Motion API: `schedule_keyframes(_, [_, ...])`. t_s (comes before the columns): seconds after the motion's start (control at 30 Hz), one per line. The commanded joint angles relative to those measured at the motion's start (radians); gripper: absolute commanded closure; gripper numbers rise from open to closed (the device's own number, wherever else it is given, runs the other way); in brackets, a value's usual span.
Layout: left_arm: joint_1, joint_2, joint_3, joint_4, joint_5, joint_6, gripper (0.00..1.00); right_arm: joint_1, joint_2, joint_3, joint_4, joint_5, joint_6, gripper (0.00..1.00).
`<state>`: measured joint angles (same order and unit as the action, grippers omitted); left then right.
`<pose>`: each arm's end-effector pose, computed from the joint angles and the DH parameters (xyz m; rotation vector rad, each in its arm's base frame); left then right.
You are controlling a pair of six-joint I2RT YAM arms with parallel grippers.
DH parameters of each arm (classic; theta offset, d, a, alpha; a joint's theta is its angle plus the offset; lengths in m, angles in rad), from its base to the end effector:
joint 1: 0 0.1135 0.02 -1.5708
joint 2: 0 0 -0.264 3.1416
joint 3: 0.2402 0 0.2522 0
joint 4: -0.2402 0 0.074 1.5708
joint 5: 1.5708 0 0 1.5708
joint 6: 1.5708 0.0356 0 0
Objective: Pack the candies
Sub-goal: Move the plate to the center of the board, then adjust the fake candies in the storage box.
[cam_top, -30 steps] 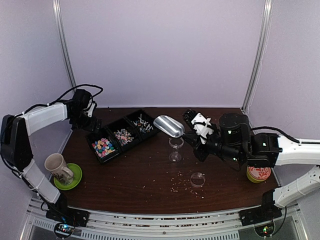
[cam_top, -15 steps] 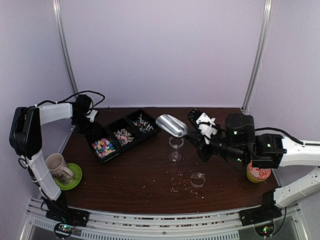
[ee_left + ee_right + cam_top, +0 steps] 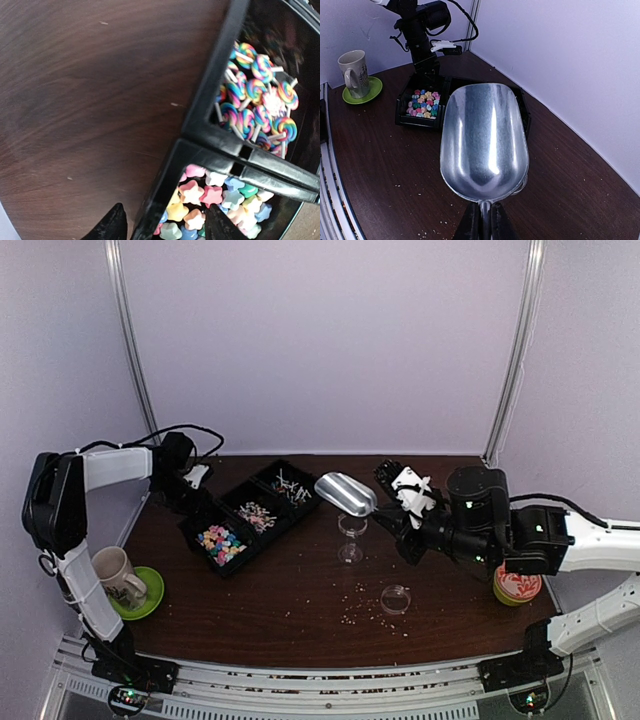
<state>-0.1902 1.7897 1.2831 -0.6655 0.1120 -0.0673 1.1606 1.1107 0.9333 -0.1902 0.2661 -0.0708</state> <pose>0.3558 -0.0726 0.2040 0.2001 2.7448 -0.2244 0.1105 0.2306 0.3269 -0.9776 1.6914 0.4696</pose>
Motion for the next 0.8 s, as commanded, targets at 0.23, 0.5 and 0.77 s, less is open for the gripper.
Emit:
schedule_keyframes(0.23, [-0.146, -0.003, -0.002, -0.077, 0.010, -0.047, 0.55, -0.002, 0.012, 0.082, -0.040, -0.002, 0.013, 1.00])
schedule_keyframes(0.5, [-0.173, -0.012, -0.071, -0.042, 0.049, -0.120, 0.60, -0.003, 0.029, 0.118, -0.078, -0.009, 0.003, 1.00])
schedule_keyframes(0.77, [-0.174, 0.007, -0.076, -0.019, 0.033, -0.119, 0.69, -0.002, 0.065, 0.161, -0.099, -0.032, 0.004, 1.00])
